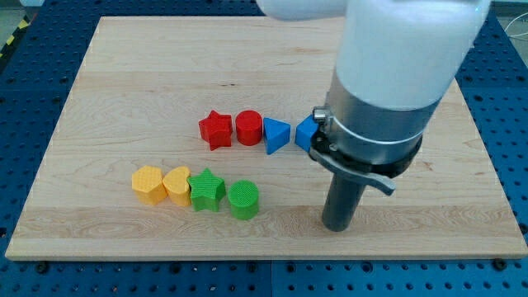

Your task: Slide the green circle closer to the green star

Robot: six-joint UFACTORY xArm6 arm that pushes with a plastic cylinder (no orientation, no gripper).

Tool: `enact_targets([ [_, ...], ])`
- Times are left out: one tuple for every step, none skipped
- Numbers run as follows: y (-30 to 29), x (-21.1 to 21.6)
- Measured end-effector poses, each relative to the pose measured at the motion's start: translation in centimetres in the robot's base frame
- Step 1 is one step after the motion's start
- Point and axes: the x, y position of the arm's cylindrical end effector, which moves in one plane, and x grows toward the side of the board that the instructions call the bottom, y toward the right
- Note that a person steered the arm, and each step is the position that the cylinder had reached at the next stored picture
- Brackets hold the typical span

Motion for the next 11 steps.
enact_targets([
  [-1.1, 0.2],
  [-2.8, 0.3],
  [-3.7, 0.3],
  [-4.7, 0.3],
  [-5.3, 0.3],
  [-5.7, 0.3],
  [-6.3, 0.3],
  [-6.8, 0.3],
  [-7.5, 0.3],
  [-7.7, -0.5],
  [-7.7, -0.8],
])
